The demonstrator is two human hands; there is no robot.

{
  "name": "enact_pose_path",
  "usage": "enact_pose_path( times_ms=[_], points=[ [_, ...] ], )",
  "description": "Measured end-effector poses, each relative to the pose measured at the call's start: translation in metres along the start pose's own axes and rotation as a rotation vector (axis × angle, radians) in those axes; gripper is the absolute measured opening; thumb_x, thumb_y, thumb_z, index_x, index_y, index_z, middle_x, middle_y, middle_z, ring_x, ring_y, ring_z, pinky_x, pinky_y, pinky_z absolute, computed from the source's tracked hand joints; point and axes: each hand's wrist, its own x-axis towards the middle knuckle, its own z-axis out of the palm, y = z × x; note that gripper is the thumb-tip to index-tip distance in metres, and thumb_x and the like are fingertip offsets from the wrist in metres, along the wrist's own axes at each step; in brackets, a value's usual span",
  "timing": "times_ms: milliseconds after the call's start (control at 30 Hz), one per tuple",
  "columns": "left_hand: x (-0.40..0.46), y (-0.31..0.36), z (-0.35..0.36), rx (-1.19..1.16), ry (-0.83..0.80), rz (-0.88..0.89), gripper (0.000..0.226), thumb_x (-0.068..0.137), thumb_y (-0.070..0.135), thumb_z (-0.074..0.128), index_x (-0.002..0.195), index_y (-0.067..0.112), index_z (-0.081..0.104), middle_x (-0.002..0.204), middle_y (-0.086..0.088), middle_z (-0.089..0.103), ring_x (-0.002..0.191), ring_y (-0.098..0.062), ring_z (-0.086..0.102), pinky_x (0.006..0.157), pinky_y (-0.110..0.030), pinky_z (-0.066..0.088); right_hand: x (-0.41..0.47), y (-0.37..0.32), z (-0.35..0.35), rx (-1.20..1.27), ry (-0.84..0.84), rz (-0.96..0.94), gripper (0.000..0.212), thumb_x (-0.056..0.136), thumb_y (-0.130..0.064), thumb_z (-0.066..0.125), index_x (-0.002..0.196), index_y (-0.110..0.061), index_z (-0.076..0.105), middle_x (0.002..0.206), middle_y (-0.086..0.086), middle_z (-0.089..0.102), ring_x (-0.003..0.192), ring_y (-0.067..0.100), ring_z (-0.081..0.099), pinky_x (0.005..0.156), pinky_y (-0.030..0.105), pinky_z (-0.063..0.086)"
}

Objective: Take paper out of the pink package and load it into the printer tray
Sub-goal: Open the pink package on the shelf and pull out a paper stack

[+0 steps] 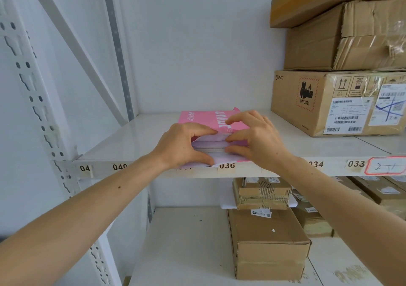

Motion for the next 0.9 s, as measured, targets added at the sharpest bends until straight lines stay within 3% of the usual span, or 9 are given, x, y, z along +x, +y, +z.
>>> enact_pose_path(
  times_ms=[133,300,500,700,800,900],
  points=[
    [0.0009,0.0016,-0.0013,-0.008,-0.009,-0.021,0.068,0.045,0.041,0.089,0.110,0.032,0.070,0.106,0.018,0.070,0.101,-0.008,0.065,0.088,-0.041,0.052,0.0035,0.0001,0.0007,0.054,-0.021,0.064,0.015,0.070,-0.030,0.080,0.081,-0.020,0.080,0.114,0.002,0.067,0.111,0.028,0.056,0.092,0.033,0.036],
    [0.0023,0.0010,-0.0018,-0.016,-0.021,-0.029,0.068,0.049,0.032,0.092,0.113,0.029,0.070,0.110,0.015,0.070,0.104,-0.005,0.064,0.092,-0.038,0.051,0.0059,0.0021,-0.0003,0.178,-0.073,0.141,0.014,0.071,-0.028,0.083,0.083,-0.021,0.081,0.115,0.000,0.066,0.110,0.024,0.055,0.088,0.047,0.048],
    [0.0027,0.0007,-0.0021,-0.006,-0.029,-0.022,0.068,0.047,0.040,0.089,0.112,0.031,0.070,0.110,0.016,0.071,0.102,-0.004,0.065,0.089,-0.039,0.052,0.0080,0.0025,-0.0018,0.245,-0.083,0.171,0.007,0.074,-0.026,0.081,0.080,-0.023,0.081,0.113,-0.001,0.066,0.108,0.020,0.055,0.083,0.046,0.051],
    [0.0025,-0.0004,-0.0024,-0.012,-0.032,-0.013,0.071,0.044,0.049,0.083,0.112,0.034,0.069,0.108,0.017,0.071,0.101,-0.005,0.065,0.087,-0.041,0.053,0.0092,0.0015,-0.0044,0.156,-0.108,0.125,0.006,0.079,-0.028,0.076,0.080,-0.023,0.080,0.113,-0.002,0.066,0.107,0.020,0.056,0.086,0.039,0.048],
    [0.0020,0.0000,-0.0034,-0.019,-0.035,-0.003,0.069,0.046,0.045,0.087,0.112,0.034,0.069,0.108,0.016,0.071,0.101,-0.005,0.065,0.088,-0.041,0.053,0.0057,-0.0004,-0.0026,0.006,-0.063,0.006,0.019,0.084,-0.033,0.064,0.078,-0.021,0.078,0.110,-0.001,0.067,0.105,0.020,0.054,0.091,0.030,0.034],
    [0.0016,0.0000,-0.0036,-0.013,-0.031,0.010,0.071,0.045,0.050,0.085,0.112,0.035,0.068,0.109,0.016,0.071,0.101,-0.005,0.065,0.088,-0.042,0.052,0.0016,-0.0033,0.0020,-0.088,0.008,-0.068,0.032,0.087,-0.033,0.049,0.076,-0.018,0.076,0.110,0.001,0.068,0.103,0.020,0.055,0.088,0.033,0.039]
  ],
)
